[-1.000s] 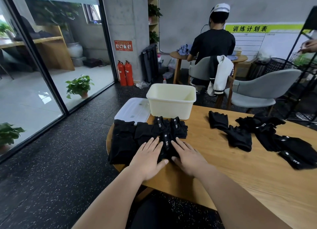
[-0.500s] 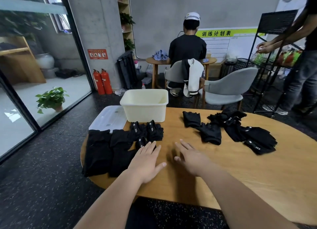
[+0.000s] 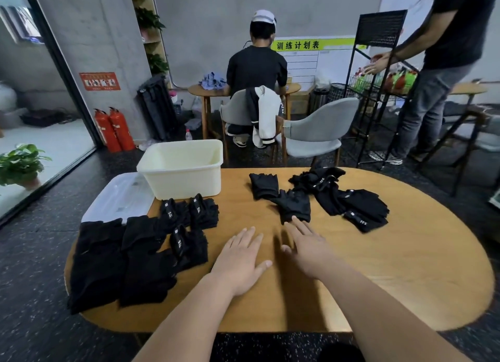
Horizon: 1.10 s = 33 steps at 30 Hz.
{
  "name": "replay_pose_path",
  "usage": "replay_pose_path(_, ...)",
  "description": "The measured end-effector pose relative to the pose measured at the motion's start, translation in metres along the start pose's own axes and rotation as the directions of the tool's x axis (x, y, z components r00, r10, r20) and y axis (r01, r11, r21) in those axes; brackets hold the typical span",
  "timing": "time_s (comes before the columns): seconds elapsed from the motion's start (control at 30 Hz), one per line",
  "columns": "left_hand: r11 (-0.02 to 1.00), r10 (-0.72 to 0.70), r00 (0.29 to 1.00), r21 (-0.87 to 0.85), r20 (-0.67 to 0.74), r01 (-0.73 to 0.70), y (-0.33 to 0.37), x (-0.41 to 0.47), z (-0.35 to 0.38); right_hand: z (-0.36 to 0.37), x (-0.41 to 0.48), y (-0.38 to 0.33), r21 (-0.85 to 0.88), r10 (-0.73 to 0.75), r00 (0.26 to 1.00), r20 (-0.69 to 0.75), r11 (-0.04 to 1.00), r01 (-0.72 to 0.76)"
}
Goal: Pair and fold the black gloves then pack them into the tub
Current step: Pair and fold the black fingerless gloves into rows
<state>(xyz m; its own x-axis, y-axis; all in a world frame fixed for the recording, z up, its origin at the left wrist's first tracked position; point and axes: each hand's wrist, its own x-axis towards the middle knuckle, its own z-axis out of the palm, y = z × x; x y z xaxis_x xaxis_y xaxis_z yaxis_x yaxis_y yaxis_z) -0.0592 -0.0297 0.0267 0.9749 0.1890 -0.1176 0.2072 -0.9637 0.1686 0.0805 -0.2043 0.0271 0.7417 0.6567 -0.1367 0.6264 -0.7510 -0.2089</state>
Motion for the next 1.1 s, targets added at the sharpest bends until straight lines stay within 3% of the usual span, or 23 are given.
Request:
replay_pose_path(0.2,0.998,0.029,0.999,-0.050,-0.030,-0.030,0.016,0.014,0.023,0.004,0.009,0.021,-0.016,0.036,0.999,-0.020,0.999,-0.036)
replay_pose_path(0.43,0.990,-0.021,0.984,-0.139,-0.179,-0.004,0.041,0.036,0.038,0.011,0.016,0.036,0.005,0.013,0.999,0.031,1.000,-0.014)
replay_pose_path(0.67,0.994,0.057,0.976,-0.082,-0.212,-0.076,0.054,0.063,0.038,0.014,0.013,0.070,0.071,-0.025,0.987,-0.159,0.997,0.036)
replay_pose_path(0.83,0.994,0.108,0.973,-0.002,-0.204,-0.111,0.064,0.075,0.044,0.003,0.020,0.106,0.012,0.144,0.955,-0.259,0.989,-0.146)
replay_pose_path(0.93,0.991,0.129,0.974,0.055,-0.187,-0.121,0.065,0.077,0.048,-0.009,0.030,0.125,-0.033,0.250,0.941,-0.229,0.964,-0.264)
replay_pose_path(1.1,0.991,0.129,0.981,0.052,-0.147,-0.123,0.066,0.078,0.048,-0.022,0.055,0.142,-0.013,0.323,0.926,-0.196,0.943,-0.332)
